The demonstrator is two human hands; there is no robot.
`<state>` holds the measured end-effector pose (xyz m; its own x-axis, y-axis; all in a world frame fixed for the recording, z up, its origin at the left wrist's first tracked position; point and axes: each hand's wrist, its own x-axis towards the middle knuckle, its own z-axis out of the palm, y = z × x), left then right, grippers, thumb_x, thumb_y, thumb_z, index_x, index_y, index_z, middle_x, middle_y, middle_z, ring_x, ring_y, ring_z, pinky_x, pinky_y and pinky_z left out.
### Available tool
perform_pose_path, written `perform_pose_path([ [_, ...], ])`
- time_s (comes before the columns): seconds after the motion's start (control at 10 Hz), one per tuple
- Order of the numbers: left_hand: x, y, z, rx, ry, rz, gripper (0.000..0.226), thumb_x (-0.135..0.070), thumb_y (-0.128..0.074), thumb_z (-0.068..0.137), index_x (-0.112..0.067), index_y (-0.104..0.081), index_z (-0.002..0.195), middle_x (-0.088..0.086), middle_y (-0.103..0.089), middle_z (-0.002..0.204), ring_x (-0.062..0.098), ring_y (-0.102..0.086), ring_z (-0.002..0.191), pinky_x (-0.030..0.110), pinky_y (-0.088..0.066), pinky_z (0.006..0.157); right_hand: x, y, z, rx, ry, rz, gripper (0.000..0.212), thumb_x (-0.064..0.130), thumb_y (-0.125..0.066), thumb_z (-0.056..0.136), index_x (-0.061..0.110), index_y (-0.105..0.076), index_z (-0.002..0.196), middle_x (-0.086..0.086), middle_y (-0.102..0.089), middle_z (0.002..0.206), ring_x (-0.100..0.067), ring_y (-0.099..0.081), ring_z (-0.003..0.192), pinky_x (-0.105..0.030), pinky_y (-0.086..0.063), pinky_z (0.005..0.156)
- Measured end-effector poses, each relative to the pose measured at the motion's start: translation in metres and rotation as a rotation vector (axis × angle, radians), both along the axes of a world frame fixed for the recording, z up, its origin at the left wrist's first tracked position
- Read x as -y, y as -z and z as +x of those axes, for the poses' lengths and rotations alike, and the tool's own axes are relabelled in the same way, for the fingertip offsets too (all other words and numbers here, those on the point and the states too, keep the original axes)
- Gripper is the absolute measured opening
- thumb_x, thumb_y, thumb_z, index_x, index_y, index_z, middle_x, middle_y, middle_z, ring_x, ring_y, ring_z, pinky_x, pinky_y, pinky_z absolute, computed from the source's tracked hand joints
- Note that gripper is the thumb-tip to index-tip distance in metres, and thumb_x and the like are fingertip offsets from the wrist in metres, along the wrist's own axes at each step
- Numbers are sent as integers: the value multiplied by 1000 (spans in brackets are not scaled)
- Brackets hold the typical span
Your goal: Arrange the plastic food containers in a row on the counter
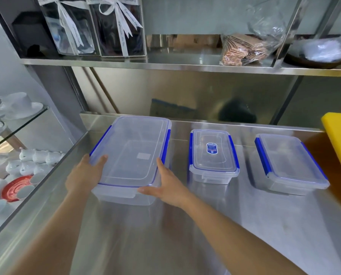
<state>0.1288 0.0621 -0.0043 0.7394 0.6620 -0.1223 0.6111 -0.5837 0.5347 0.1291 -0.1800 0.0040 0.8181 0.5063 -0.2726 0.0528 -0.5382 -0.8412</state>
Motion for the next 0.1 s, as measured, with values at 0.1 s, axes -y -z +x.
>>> perform_pose_path([
  [0.1, 7, -12, 0, -19, 12, 101, 73, -63, -39, 84, -15, -39, 139, 20, -46, 140, 43, -43, 126, 54, -36, 104, 8, -11, 0, 74, -17, -63, 93, 50, -65, 77, 28, -7, 147, 2, -19, 155, -19, -28, 139, -39, -33, 108],
])
